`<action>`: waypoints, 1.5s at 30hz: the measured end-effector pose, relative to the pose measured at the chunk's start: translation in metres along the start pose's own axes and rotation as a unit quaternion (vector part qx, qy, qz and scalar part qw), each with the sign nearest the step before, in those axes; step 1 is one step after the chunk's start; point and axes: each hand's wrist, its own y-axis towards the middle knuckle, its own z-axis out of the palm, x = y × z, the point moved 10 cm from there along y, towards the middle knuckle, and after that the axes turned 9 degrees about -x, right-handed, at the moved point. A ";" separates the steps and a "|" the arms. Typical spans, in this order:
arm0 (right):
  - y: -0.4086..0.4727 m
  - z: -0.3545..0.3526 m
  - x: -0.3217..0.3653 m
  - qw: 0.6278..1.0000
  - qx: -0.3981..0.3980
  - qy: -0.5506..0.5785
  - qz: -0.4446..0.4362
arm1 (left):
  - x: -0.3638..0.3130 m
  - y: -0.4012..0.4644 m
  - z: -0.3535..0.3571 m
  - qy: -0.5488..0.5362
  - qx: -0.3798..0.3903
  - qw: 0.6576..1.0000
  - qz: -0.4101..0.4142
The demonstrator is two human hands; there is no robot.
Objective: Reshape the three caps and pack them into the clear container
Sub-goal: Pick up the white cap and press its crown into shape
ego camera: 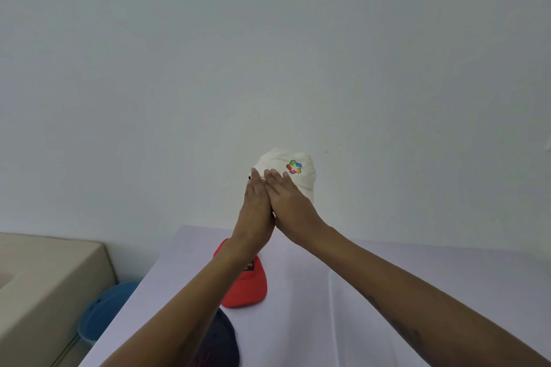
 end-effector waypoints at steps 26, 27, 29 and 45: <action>0.008 -0.033 -0.035 0.980 -0.135 0.102 0.107 | -0.018 0.019 -0.009 -0.061 0.018 0.997 -0.043; 0.006 -0.037 -0.034 0.978 -0.144 0.106 0.104 | -0.019 0.016 -0.011 -0.076 0.011 0.996 -0.033; 0.006 -0.034 -0.032 0.981 -0.139 0.107 0.084 | -0.015 0.013 -0.013 -0.082 -0.004 0.996 -0.022; -0.005 -0.023 -0.059 0.932 -0.188 0.193 0.241 | -0.018 0.021 -0.029 -0.076 -0.074 0.991 -0.077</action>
